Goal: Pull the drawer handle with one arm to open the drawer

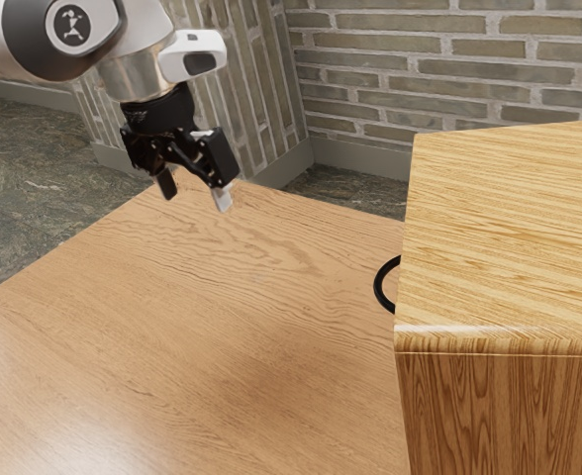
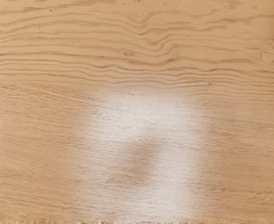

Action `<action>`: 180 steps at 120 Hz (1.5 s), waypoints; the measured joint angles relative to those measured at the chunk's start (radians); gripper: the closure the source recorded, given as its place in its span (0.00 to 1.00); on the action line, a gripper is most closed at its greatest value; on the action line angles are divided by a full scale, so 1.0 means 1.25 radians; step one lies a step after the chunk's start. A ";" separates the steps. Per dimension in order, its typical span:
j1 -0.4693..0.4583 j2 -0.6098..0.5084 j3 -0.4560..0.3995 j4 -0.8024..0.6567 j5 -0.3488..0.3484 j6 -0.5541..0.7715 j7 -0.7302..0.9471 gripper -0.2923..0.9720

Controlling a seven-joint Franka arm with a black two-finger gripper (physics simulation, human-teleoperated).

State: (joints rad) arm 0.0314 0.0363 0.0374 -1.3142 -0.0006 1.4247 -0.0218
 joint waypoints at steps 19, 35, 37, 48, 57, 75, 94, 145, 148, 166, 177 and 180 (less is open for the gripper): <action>0.062 0.000 0.001 0.001 -0.015 -0.016 -0.005 0.23; 0.093 -0.031 -0.004 0.112 0.003 -0.059 -0.009 0.23; 0.097 -0.036 -0.006 0.126 0.004 -0.066 -0.009 0.23; 0.114 -0.037 -0.007 0.153 0.008 -0.099 -0.011 0.23; 0.124 -0.009 -0.007 0.156 0.009 -0.110 -0.013 0.23; 0.065 0.052 -0.008 0.136 -0.002 -0.115 -0.016 0.23; 0.013 0.086 -0.009 0.123 -0.015 -0.107 -0.018 0.23; 0.023 -0.293 -0.061 -0.470 -0.058 0.217 -0.026 0.23; 0.022 -0.296 -0.061 -0.475 -0.065 0.236 -0.028 0.23; 0.024 -0.272 -0.066 -0.472 -0.142 0.341 -0.044 0.23; 0.024 -0.264 -0.076 -0.472 -0.182 0.390 -0.051 0.23; 0.024 -0.264 -0.082 -0.473 -0.193 0.400 -0.053 0.23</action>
State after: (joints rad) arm 0.0618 -0.2935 -0.0647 -1.9061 -0.2418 1.9251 -0.0883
